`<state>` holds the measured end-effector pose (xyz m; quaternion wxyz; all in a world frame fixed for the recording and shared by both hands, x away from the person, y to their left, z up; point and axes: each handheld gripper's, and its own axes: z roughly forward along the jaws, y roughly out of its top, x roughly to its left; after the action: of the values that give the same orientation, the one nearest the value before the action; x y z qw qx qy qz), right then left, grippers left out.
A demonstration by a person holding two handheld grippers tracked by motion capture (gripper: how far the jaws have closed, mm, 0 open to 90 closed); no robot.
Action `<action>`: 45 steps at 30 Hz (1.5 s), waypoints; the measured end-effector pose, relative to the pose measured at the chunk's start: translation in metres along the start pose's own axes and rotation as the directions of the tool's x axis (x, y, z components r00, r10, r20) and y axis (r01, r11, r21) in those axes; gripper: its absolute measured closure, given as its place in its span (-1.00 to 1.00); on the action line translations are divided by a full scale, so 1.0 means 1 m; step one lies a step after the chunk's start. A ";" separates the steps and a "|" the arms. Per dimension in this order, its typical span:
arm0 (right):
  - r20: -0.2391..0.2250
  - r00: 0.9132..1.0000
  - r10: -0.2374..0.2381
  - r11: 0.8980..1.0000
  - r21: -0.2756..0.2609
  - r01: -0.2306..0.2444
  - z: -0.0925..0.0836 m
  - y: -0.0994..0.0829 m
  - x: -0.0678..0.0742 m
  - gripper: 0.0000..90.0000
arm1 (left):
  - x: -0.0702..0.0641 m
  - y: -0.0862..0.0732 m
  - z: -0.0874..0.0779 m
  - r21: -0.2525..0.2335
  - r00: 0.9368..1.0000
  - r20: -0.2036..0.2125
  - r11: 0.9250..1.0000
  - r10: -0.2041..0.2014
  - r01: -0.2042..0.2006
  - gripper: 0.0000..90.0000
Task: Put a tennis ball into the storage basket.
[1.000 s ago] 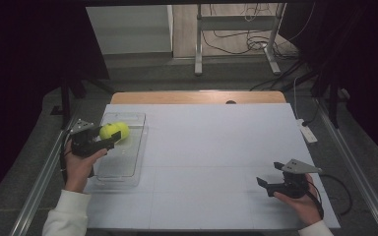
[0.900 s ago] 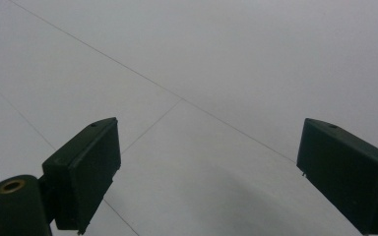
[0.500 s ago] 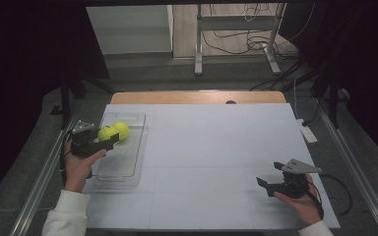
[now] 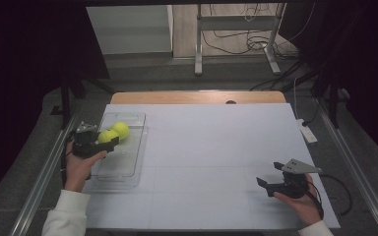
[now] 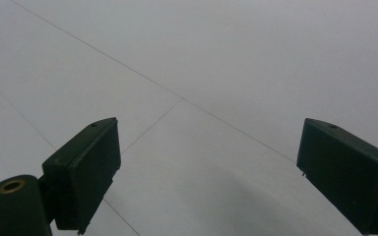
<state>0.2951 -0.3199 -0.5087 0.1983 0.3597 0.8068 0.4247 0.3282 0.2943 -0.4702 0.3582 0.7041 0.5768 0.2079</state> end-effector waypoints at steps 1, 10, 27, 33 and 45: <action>0.000 1.000 0.000 1.000 0.000 0.000 0.000 0.000 0.000 -0.79 | 0.000 0.000 0.001 0.009 1.000 -0.002 1.000 0.001 -0.001 -0.42; -0.001 1.000 -0.001 1.000 0.001 0.001 0.000 0.000 0.000 -0.79 | 0.002 -0.003 0.009 0.086 1.000 -0.026 0.996 -0.001 0.003 -0.42; -0.002 1.000 -0.002 1.000 0.001 0.002 0.000 0.000 0.000 -0.79 | 0.001 -0.004 0.015 0.145 1.000 -0.025 0.989 0.018 -0.014 -0.42; -0.003 1.000 -0.001 1.000 0.000 0.001 0.000 0.000 0.000 -0.79 | 0.002 -0.005 0.015 0.149 1.000 -0.025 0.989 0.016 -0.012 -0.43; -0.005 1.000 0.000 1.000 0.003 0.000 0.001 0.000 0.000 -0.79 | 0.002 -0.001 0.007 0.092 1.000 -0.023 0.996 -0.006 0.008 -0.65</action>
<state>0.2951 -0.3194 -0.5092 0.1959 0.3587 0.8080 0.4244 0.3329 0.2946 -0.4752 0.3193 0.7156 0.5923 0.1877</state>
